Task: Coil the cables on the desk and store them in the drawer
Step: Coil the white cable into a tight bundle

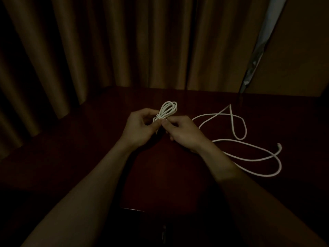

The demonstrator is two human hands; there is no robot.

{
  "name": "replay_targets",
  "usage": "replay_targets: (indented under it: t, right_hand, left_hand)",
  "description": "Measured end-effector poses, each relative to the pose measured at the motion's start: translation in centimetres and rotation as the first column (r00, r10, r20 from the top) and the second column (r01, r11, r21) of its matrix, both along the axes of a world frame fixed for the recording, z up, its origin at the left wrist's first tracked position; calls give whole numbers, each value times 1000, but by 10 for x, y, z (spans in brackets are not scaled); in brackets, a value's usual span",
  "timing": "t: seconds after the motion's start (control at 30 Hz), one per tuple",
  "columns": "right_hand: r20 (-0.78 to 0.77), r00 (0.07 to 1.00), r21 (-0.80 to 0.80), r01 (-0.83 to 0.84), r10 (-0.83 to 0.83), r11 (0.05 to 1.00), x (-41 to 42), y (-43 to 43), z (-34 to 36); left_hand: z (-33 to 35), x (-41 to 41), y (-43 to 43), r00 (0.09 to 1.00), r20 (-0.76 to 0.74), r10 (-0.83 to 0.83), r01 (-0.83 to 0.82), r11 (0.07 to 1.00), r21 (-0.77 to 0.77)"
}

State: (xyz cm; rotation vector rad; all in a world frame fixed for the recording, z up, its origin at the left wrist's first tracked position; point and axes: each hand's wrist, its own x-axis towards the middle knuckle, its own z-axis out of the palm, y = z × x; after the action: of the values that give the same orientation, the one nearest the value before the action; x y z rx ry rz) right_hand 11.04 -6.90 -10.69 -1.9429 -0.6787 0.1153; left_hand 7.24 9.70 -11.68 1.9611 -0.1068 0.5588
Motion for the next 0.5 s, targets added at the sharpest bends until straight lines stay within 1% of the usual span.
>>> replay_targets:
  t: [0.1, 0.2, 0.27, 0.37, 0.43, 0.5]
  right_hand:
    - [-36, 999, 54, 14, -12, 998, -2, 2, 4]
    - [-101, 995, 128, 29, -16, 991, -5, 6, 5]
    - [-90, 995, 168, 66, -51, 984, -5, 10, 2]
    - [-100, 992, 197, 96, -77, 976, -2, 12, -2]
    - [-120, 992, 215, 73, -48, 974, 0, 11, -2]
    - [-134, 991, 252, 37, -3, 967, 2, 6, 1]
  left_hand:
    - [-1, 2, 0, 996, -5, 90, -90, 996, 21]
    - [-1, 0, -4, 986, 37, 161, -163, 985, 57]
    - [-1, -1, -7, 983, 51, 175, -179, 981, 76]
    - [-2, 0, -6, 994, 4, 110, -110, 991, 74]
    - [-2, 2, -5, 998, -46, 48, -44, 996, 75]
    - [-1, 2, -5, 997, -81, -4, 12, 994, 107]
